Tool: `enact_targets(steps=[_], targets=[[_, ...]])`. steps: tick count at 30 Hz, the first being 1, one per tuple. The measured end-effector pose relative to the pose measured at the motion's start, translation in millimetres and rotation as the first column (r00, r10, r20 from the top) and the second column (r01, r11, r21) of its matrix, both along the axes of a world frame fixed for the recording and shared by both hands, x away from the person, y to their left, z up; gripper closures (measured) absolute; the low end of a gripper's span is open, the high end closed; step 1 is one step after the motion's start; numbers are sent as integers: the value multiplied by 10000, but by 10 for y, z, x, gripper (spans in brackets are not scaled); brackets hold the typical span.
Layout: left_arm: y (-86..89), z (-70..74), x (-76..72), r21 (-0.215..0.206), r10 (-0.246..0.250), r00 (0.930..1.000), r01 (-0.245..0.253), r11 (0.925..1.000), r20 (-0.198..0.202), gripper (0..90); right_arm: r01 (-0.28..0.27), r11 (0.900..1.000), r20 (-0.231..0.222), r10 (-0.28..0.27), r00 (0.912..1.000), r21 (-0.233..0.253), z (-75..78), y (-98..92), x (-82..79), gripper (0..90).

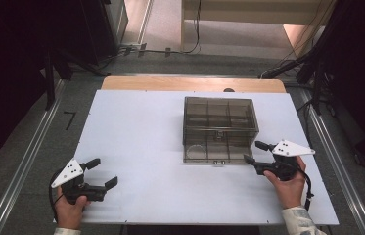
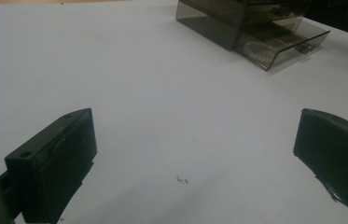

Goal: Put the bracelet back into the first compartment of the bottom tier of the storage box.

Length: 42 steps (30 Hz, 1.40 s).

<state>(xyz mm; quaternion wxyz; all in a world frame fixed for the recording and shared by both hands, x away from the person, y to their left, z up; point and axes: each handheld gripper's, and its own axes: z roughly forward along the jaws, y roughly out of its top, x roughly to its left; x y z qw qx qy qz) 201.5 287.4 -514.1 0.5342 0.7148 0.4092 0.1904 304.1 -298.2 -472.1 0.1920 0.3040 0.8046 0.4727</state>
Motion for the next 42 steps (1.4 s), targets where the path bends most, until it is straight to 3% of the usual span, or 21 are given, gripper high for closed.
enact_targets(steps=[12, 23, 38, 42], targets=[[0, 0, 3, 15, 7, 10000, -7, 10000, -13, 0, 969, 9953, -119, -968, 9952, 61, -34, -440, -34, 259], [0, 0, 3, 19, 12, 10000, -12, 10000, -14, 0, 1753, 9845, -316, -1752, 9840, 16, -95, -760, -106, 249], [0, -1, 4, 15, 15, 10000, -15, 10000, -6, 0, 2497, 9682, -340, -2501, 9676, -156, -136, -1008, -199, 191], [-2, -1, 4, 14, 18, 10000, -18, 10000, -5, 0, 2658, 9636, -529, -2670, 9622, -285, -171, -1071, -217, 159]])
